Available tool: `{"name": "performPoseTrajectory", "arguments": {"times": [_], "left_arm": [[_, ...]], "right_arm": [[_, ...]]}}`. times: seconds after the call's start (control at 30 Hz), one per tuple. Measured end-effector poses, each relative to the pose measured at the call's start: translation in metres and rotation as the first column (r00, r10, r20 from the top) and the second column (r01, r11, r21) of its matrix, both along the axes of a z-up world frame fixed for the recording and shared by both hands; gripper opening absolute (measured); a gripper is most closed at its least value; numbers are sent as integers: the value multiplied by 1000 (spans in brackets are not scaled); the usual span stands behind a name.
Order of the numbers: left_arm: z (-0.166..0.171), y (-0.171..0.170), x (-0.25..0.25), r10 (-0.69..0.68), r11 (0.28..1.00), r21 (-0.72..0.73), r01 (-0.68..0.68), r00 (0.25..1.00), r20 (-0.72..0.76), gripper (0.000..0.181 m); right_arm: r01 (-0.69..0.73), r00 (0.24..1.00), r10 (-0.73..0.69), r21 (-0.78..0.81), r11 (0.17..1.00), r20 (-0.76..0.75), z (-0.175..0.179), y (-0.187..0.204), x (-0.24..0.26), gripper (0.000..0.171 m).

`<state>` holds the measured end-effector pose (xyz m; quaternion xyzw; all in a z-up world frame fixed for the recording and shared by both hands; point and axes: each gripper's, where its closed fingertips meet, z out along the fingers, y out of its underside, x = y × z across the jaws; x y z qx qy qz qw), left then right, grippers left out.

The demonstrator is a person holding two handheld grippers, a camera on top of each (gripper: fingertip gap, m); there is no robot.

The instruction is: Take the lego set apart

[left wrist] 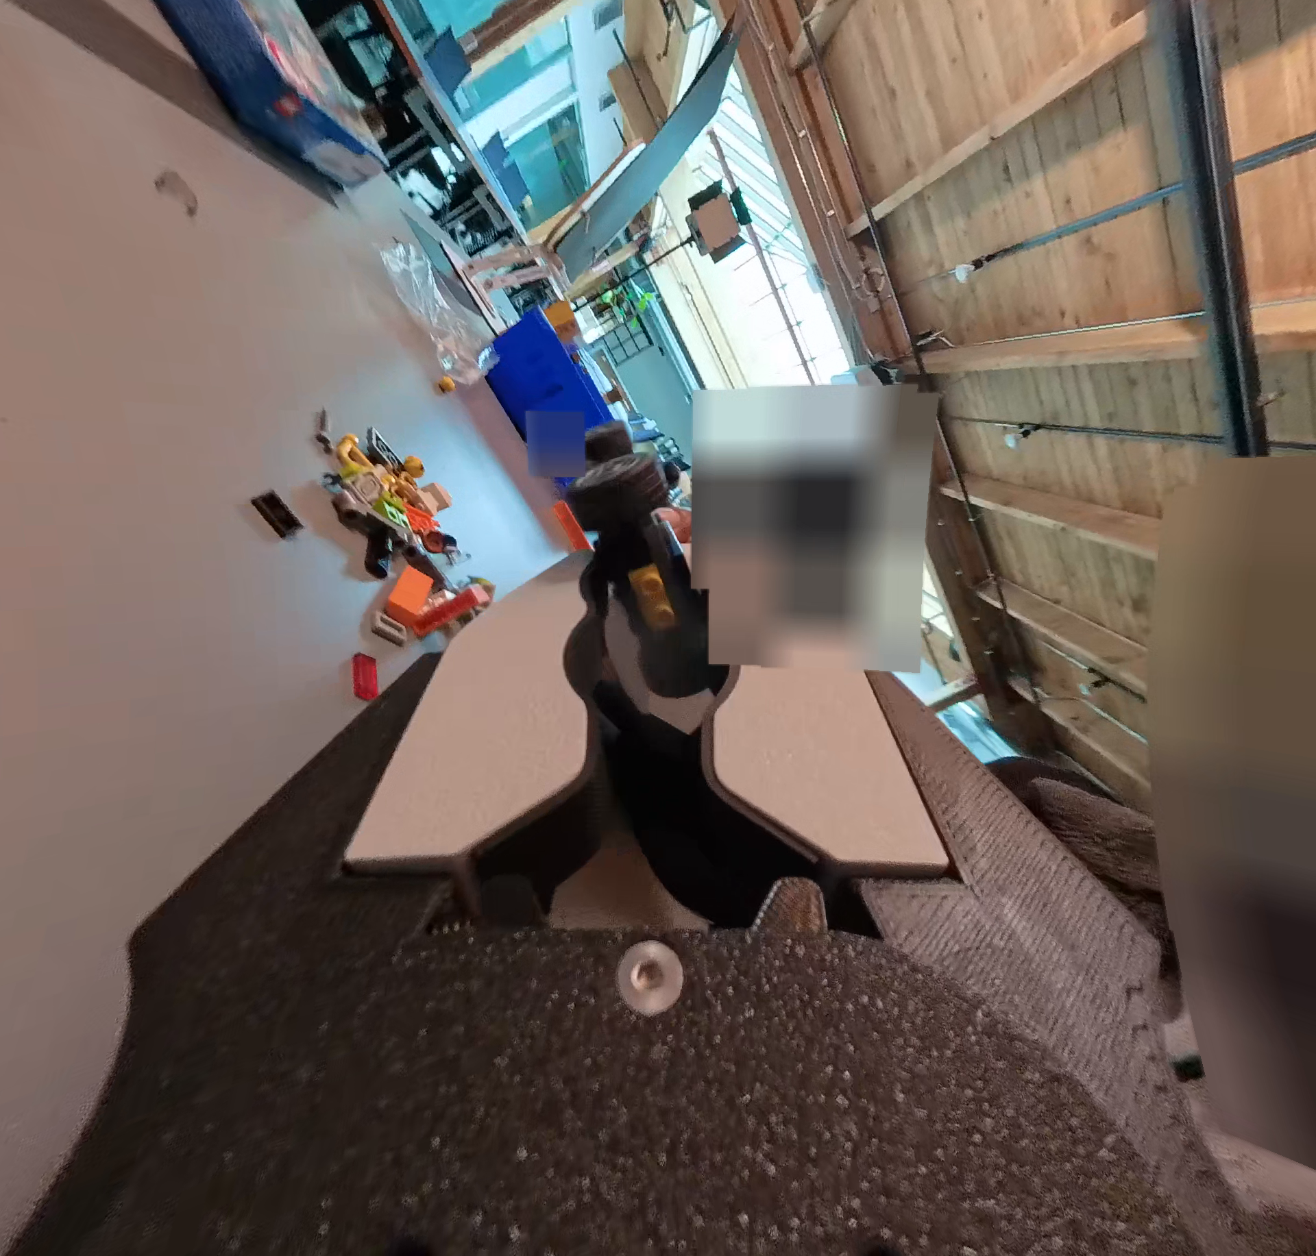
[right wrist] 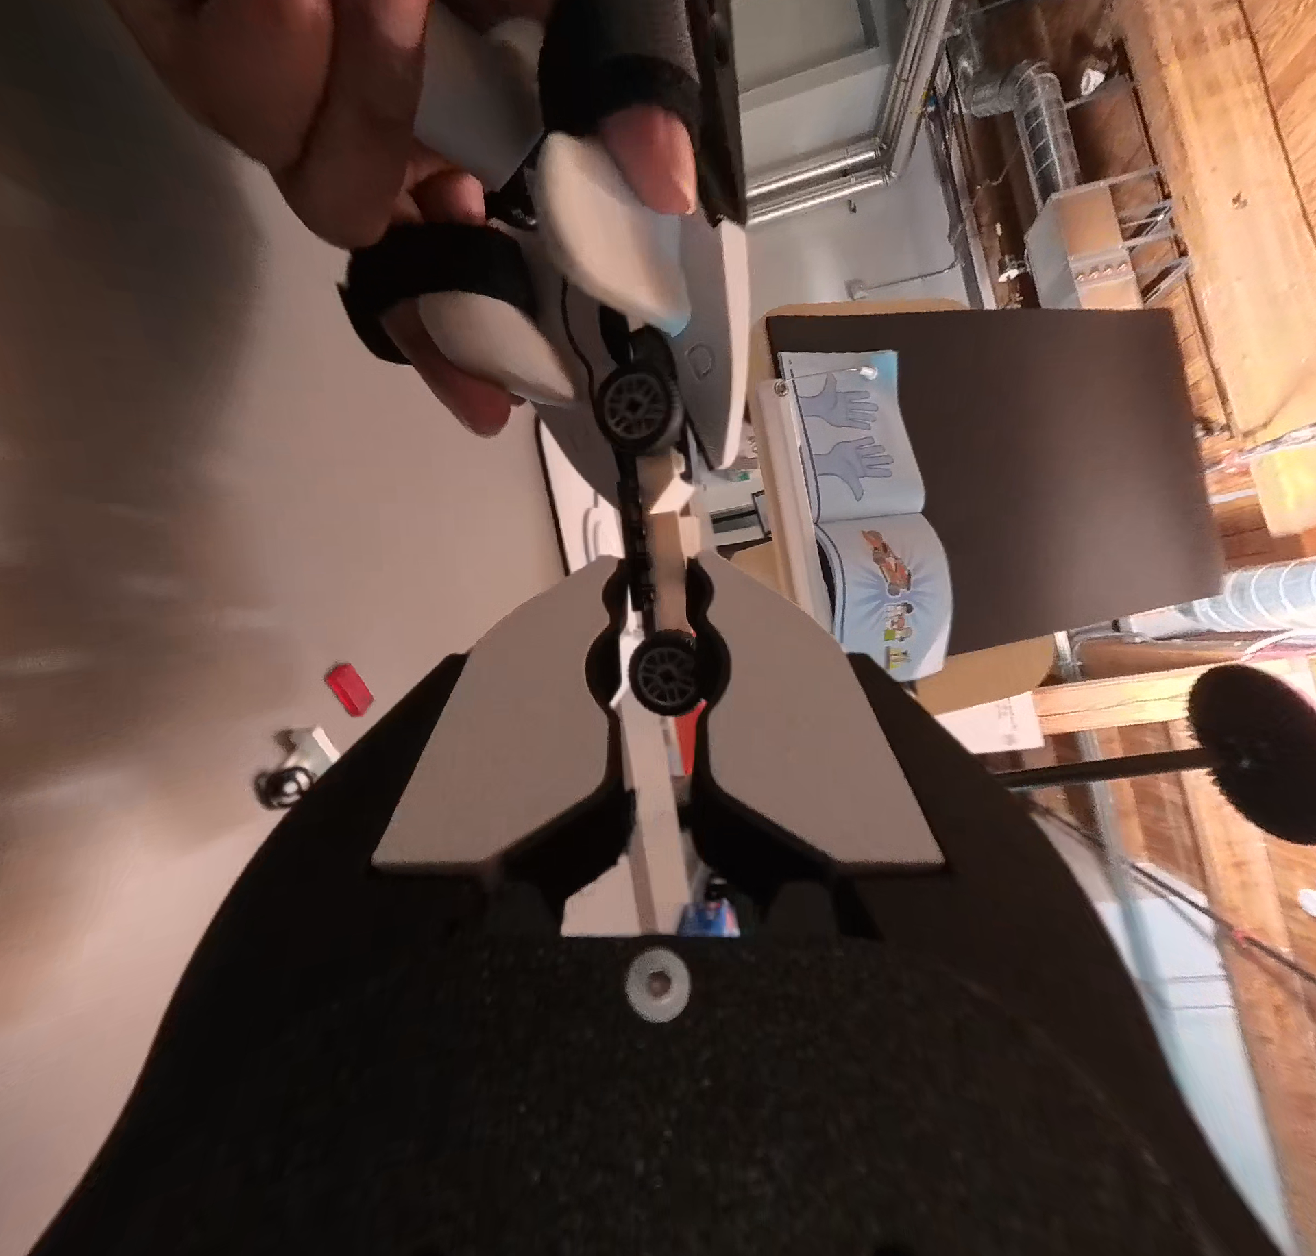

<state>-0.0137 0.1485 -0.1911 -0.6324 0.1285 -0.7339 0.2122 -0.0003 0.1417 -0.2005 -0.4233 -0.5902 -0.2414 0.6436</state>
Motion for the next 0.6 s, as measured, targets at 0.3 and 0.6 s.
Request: {"name": "performPoseTrajectory", "arguments": {"times": [0.3,0.6], "left_arm": [[39,23,-35,268,912,290,-291,956,120,19],[75,-29,-11,218,741,575,-346,934,281,19]], "right_arm": [[-322,756,-122,-527,786,-643,23,3,9,21],[-941,142,-442,-260,219,-886,71,-24,-23,52]]}}
